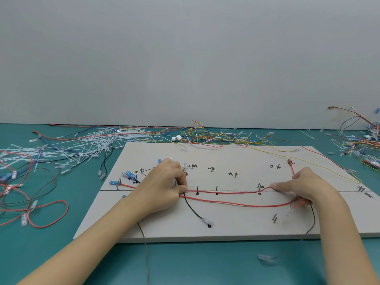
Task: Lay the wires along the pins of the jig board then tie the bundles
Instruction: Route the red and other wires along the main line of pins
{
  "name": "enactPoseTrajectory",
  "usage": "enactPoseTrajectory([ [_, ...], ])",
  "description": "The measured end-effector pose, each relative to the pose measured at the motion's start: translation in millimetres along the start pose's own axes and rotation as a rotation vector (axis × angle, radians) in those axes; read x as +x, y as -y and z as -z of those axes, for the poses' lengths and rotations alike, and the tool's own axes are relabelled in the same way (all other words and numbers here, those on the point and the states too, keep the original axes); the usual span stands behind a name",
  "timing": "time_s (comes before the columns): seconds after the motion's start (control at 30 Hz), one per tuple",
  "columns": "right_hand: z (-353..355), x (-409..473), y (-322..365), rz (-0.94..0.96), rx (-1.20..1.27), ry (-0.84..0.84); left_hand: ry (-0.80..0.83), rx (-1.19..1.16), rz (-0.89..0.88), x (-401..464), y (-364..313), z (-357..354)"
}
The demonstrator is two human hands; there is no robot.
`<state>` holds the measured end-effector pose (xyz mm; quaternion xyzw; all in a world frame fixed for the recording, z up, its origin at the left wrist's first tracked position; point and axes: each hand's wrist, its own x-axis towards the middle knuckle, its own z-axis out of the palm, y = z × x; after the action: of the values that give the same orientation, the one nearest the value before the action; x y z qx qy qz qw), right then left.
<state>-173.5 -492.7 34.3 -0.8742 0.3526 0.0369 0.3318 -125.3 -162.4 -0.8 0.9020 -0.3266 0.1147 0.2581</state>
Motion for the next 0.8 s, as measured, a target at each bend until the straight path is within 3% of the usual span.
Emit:
enactPoseTrajectory([
  [0.2, -7, 1, 4, 0.086, 0.0, -0.027, 0.012, -0.01, 0.0, 1, 1, -1],
  [0.8, -12, 6, 6, 0.1, 0.098, -0.022, 0.027, -0.008, -0.041, 0, 2, 0],
])
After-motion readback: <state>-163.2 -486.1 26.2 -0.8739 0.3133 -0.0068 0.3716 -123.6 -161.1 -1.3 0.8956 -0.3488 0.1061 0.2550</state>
